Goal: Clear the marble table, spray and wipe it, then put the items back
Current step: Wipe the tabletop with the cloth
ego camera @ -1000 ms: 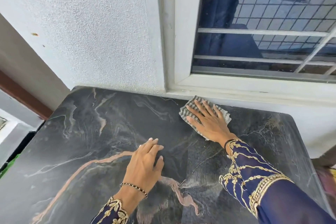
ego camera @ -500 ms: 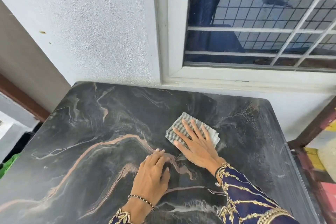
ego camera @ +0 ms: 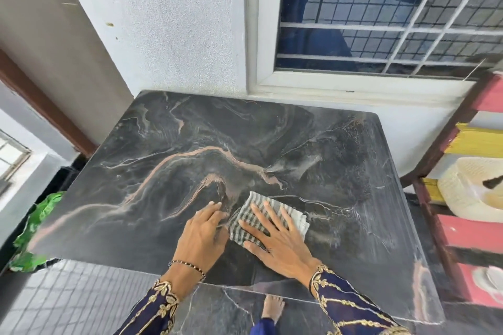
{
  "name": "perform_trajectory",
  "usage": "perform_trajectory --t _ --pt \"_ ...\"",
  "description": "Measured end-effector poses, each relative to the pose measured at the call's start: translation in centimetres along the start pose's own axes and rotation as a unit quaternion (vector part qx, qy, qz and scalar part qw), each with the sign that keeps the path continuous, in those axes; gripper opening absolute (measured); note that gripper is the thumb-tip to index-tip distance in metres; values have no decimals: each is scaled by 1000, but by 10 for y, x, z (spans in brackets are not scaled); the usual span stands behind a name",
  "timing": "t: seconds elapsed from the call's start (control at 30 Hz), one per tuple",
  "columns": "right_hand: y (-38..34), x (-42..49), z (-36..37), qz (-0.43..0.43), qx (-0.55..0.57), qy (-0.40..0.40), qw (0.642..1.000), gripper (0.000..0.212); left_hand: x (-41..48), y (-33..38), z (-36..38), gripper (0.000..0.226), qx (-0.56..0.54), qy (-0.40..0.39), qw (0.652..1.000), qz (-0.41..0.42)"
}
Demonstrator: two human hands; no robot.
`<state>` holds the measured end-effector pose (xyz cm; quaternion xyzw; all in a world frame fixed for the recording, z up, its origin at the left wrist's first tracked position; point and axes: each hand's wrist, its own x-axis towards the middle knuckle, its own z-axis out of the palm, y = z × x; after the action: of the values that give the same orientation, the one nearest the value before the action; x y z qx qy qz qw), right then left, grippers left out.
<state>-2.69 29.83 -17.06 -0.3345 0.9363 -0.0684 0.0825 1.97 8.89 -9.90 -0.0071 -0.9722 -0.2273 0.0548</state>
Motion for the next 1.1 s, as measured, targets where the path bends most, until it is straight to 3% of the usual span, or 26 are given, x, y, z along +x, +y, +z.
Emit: perform_trajectory --t 0.27,0.63,1.1 --pt "-26 -56 8 -43 -16 -25 999 55 -41 25 -14 28 8 -19 1000 2" --pt "4 -110 5 -57 9 -33 998 54 -39 59 0 23 -19 -60 998 11" --pt "107 -19 -22 -17 36 -62 997 53 25 74 40 24 -9 -106 994 18"
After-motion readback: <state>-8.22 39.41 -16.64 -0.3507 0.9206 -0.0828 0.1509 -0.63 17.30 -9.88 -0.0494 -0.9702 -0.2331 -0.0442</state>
